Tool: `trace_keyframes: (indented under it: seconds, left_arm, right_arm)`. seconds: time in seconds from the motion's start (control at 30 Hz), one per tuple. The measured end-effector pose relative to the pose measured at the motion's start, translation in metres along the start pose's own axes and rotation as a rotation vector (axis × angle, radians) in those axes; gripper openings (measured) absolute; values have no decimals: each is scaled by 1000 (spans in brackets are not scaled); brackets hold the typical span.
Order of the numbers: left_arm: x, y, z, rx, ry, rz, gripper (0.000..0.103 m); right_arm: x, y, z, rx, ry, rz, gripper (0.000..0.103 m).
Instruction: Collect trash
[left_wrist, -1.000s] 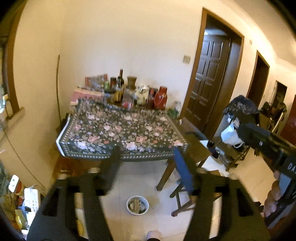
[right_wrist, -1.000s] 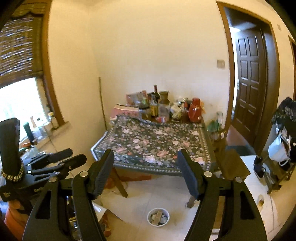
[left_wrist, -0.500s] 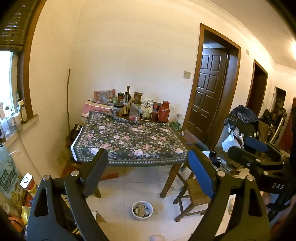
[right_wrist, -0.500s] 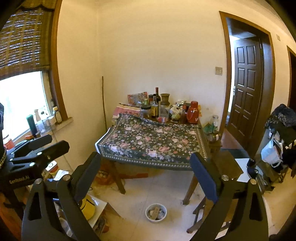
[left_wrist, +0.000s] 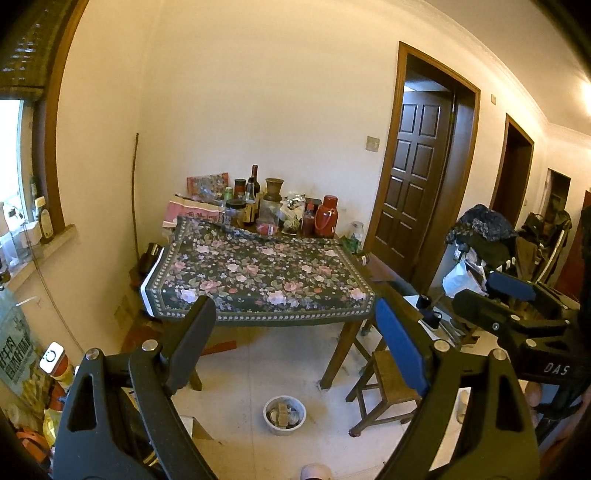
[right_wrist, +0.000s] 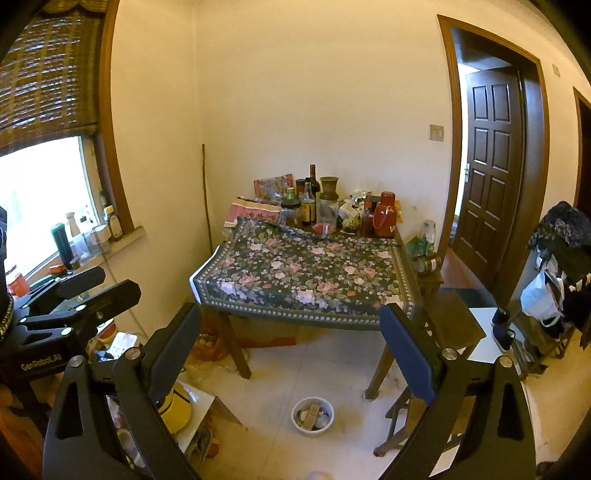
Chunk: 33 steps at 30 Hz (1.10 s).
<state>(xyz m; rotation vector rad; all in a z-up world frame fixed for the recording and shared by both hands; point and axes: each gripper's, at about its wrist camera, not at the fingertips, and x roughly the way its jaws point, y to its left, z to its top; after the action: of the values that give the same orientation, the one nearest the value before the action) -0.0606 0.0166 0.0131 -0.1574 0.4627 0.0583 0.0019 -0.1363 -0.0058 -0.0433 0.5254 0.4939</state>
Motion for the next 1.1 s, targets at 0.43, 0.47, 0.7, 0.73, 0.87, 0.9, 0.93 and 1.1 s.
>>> trace_keyframes:
  seconds: [0.43,0.47,0.7,0.73,0.87,0.9,0.93,1.1]
  left_arm:
    - [6,-3,-1,-2,12,0,88]
    - [6,-4,-1,-2,13,1,88]
    - [6,-3,0,-1,13,0,88]
    - [6,-3,0,-1,12,0,88]
    - [7,-5,-1,1,10,-2,88]
    - [7,-5,-1,0,10,-3,88]
    - [7,-5,-1,-1,11,-4,88]
    - [11,-7,-1,-7,14,-8,93]
  right_arm:
    - [2,1,1,-1,18,-5,96]
    - [3,1,1,-1,17,-5,96]
    - [3,1,1,0,18,-5,96]
    - [3,1,1,0,18,-5,96]
    - [2,0,2,1,19,-4,96]
    - [2,0,2,1,18,-4,96]
    - [2,-1,2,0,18,-3,96]
    - [2,-2,2,1,21,-3,96]
